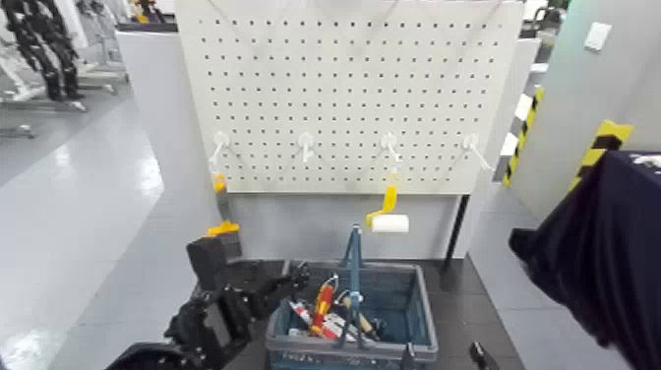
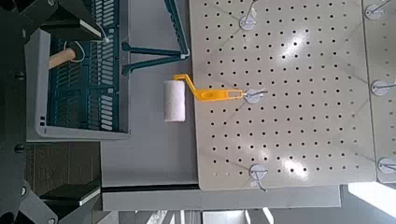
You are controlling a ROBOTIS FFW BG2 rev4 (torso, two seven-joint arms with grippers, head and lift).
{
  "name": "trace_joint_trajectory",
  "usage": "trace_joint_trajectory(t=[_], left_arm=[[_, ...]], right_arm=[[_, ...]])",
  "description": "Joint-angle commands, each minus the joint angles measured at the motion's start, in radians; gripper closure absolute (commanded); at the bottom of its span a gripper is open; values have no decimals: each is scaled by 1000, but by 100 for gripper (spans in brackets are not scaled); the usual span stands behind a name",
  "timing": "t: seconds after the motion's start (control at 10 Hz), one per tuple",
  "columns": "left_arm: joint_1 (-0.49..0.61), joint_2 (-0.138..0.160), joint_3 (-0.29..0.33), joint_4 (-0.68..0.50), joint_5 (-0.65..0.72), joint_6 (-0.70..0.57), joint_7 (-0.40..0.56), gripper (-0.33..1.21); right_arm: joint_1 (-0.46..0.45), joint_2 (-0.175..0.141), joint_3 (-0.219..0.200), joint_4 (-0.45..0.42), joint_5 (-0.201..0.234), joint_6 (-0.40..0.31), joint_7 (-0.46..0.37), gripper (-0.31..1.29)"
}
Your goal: Put the red screwdriver into the crate.
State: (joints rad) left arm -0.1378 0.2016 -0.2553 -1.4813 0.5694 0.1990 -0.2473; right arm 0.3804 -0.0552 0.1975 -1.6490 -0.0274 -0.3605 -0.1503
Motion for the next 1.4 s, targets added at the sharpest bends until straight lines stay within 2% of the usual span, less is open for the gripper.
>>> trace_joint_trajectory(t=[0.1, 0.3, 0.5, 0.6, 0.7, 0.8, 0.9, 1.4], left_arm=[[95, -4, 22, -77, -111, -96, 43, 9], [165, -19, 62, -123, -203, -122, 48, 9], [245, -25, 85, -154, -319, -210, 65, 9], [296, -28, 88, -159, -342, -288, 111, 9], [346, -42, 99, -160, -373, -358, 166, 9], [383, -61, 122, -163, -413, -397, 178, 9], [406, -71, 131, -169, -433, -408, 189, 9], [475, -85, 131, -198, -456, -451, 275, 9]], right_arm=[[2, 0, -3, 0, -2, -2, 0, 14], [3, 1, -3, 0, -5, -2, 0, 14], [6, 1, -4, -2, -6, -2, 0, 14], [6, 0, -4, -3, -6, -3, 0, 14], [8, 0, -6, -3, -6, -3, 1, 14], [8, 0, -6, -3, -9, -3, 6, 14], [8, 1, -7, -5, -11, -3, 11, 14], [11, 3, -9, -11, -9, 6, 11, 14]])
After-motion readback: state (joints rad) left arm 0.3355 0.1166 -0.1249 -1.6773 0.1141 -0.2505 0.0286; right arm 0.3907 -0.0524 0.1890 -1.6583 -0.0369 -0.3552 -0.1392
